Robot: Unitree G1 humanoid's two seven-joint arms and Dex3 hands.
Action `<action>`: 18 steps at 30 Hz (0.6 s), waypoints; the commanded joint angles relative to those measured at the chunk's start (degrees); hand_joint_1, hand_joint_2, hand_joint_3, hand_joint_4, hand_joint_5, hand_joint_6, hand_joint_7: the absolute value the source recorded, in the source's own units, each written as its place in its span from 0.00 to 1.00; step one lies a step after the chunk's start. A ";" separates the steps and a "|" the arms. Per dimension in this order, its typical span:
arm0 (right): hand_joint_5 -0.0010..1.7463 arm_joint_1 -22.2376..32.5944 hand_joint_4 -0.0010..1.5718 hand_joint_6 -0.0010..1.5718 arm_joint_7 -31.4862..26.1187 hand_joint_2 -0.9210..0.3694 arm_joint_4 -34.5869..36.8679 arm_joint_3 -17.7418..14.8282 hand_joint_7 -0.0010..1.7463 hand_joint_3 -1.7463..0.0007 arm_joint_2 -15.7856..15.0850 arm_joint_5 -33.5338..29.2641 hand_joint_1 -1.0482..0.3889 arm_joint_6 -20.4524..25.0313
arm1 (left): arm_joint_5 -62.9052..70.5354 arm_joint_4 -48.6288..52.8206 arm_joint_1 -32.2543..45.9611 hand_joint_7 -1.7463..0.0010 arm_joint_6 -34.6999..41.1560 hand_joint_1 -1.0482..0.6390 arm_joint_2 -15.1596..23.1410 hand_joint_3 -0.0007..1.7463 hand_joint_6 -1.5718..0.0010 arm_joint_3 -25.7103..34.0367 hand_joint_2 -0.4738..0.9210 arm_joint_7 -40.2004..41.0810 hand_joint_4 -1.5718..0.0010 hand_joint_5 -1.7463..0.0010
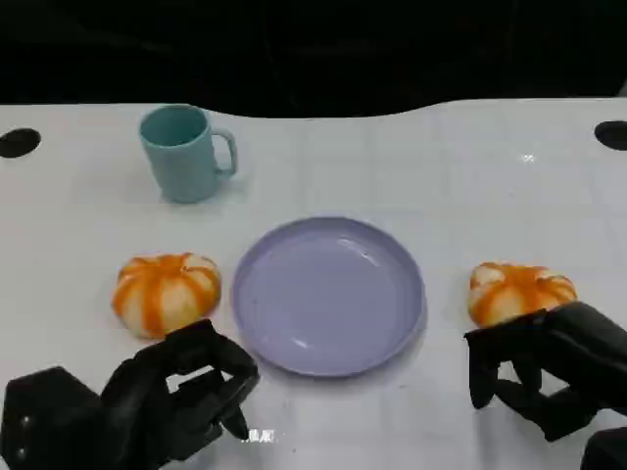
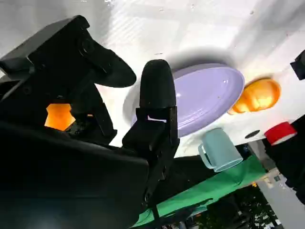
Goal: Grasp the bread from the table and place it into the plate.
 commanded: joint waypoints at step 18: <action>1.00 -0.61 0.54 0.51 -0.25 0.39 0.94 -0.30 0.77 0.30 -0.30 0.47 0.68 -1.31 | -0.17 0.22 -0.49 0.20 -0.30 0.32 0.74 0.16 0.54 0.57 1.00 -0.34 0.54 0.00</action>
